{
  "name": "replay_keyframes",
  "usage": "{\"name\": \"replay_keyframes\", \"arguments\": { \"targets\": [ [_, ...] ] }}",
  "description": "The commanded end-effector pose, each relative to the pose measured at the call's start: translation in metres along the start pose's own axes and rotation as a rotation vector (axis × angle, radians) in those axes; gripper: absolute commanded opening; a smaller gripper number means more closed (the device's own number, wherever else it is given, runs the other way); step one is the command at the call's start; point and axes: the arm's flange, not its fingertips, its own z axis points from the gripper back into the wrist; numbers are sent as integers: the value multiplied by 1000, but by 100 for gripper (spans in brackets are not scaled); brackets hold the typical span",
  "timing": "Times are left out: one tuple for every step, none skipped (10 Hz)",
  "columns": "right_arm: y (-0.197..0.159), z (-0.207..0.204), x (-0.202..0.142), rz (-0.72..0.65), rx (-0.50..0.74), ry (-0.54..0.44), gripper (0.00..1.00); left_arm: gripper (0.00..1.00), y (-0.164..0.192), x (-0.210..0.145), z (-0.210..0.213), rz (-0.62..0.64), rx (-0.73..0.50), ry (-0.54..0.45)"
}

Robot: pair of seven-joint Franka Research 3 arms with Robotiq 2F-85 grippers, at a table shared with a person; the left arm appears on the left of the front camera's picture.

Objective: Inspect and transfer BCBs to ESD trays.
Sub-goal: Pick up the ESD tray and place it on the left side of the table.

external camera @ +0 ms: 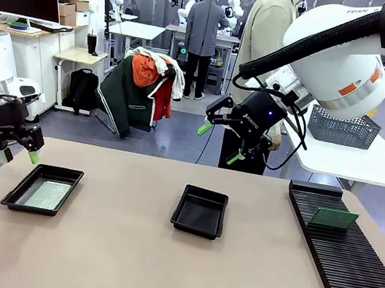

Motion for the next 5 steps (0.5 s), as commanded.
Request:
{"name": "replay_keyframes", "arguments": {
  "targets": [
    [0, -1, 2, 0, -7, -2, 100, 75, -16, -8, 19, -13, 64, 18],
    [0, -1, 2, 0, -7, -2, 100, 75, -23, -8, 29, -25, 85, 23],
    [0, -1, 2, 0, -7, -2, 100, 75, -29, -8, 34, -42, 101, 29],
    [0, -1, 2, 0, -7, -2, 100, 75, -33, -8, 39, -43, 127, 39],
    [0, -1, 2, 0, -7, -2, 100, 75, -37, -8, 45, -38, 142, 37]
  ]
}}
